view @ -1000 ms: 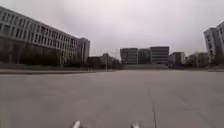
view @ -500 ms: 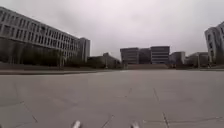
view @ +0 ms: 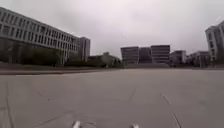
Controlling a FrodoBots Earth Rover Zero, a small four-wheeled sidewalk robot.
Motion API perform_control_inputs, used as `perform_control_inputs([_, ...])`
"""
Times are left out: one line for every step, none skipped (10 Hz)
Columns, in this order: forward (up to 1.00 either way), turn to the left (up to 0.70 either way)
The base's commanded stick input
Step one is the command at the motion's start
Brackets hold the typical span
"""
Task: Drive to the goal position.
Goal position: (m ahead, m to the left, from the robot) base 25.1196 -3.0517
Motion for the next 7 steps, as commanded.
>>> perform_control_inputs([0.7, 0.0])
perform_control_inputs([0.7, 0.0])
perform_control_inputs([0.7, -0.06])
perform_control_inputs([0.7, -0.31])
perform_control_inputs([0.7, -0.32])
perform_control_inputs([0.7, -0.32])
perform_control_inputs([0.7, -0.26])
